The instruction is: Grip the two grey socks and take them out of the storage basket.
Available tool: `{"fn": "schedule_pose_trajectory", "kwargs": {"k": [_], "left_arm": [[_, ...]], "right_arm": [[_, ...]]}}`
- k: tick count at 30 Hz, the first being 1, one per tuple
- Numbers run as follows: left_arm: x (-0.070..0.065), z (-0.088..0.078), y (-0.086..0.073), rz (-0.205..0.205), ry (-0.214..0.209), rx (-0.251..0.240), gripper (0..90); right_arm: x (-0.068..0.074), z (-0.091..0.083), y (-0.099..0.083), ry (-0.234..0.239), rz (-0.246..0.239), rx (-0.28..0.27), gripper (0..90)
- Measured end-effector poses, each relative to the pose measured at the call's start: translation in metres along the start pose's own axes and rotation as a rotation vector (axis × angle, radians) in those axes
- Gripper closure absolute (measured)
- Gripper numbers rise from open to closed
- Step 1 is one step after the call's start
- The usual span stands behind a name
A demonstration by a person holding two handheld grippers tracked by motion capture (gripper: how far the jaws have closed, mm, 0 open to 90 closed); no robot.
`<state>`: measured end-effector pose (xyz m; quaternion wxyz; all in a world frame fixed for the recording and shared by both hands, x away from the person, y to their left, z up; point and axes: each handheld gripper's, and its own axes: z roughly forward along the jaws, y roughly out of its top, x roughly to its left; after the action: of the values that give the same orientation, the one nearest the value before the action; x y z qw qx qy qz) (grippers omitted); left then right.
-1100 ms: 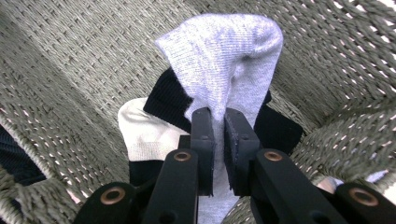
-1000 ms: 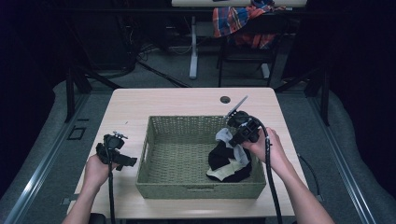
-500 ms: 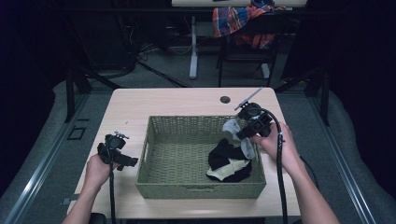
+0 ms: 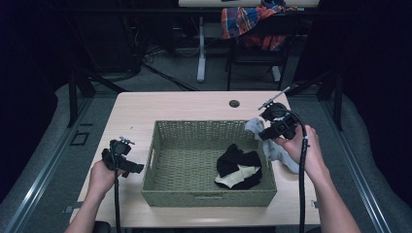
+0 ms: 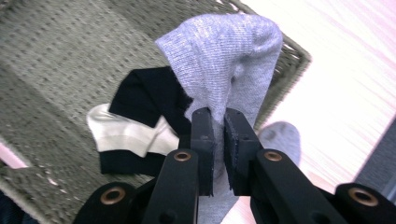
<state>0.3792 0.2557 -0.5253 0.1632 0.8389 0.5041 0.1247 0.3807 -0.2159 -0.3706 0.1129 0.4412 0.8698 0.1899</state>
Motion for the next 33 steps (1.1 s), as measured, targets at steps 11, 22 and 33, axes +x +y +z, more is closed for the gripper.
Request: {"fn": "schedule_pose_trajectory", "kwargs": {"k": [11,22,33], "left_arm": [[0.0,0.0,0.0,-0.002,0.0,-0.004,1.2],[0.0,0.0,0.0,-0.002,0.002,-0.005,1.2],[0.0,0.0,0.001,-0.001,0.002,-0.006,1.2]], "right_arm": [[-0.023,-0.005,-0.012,-0.051,0.039,0.011,83.8],[-0.058,0.011,-0.028,-0.076,0.132,0.038,84.0],[-0.092,0.043,-0.047,-0.098,0.232,0.103,84.0]]}}
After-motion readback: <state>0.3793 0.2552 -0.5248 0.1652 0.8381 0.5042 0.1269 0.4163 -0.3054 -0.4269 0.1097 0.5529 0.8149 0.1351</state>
